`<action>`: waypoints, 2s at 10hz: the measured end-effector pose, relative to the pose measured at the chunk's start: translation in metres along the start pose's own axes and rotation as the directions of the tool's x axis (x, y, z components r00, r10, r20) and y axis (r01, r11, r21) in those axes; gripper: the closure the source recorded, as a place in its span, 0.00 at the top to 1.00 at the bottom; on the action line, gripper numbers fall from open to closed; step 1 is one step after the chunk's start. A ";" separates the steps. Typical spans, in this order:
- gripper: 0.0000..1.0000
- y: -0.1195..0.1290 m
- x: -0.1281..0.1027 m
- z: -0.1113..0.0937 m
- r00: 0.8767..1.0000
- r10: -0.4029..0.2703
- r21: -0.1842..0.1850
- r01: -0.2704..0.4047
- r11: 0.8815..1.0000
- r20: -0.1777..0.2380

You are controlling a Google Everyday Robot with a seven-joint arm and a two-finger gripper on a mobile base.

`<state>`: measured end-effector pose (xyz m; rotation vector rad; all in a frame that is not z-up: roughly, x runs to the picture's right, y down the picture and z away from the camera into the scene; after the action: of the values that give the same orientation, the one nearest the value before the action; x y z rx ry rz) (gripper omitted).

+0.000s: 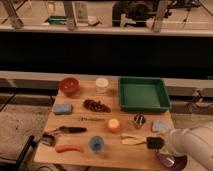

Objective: Place eraser in purple bowl

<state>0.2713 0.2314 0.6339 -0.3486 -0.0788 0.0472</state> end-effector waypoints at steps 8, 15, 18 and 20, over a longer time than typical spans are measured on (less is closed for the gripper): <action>0.03 0.014 0.047 0.004 0.991 0.111 0.016 -0.110 0.994 -0.081; 0.61 0.022 0.044 0.013 0.992 0.104 0.017 -0.103 0.994 -0.071; 0.74 0.027 0.044 0.013 0.991 0.114 0.011 -0.113 0.994 -0.069; 0.74 0.025 0.045 0.021 0.990 0.121 0.010 -0.121 0.993 -0.070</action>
<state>0.3137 0.2644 0.6482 -0.3490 0.0128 0.1548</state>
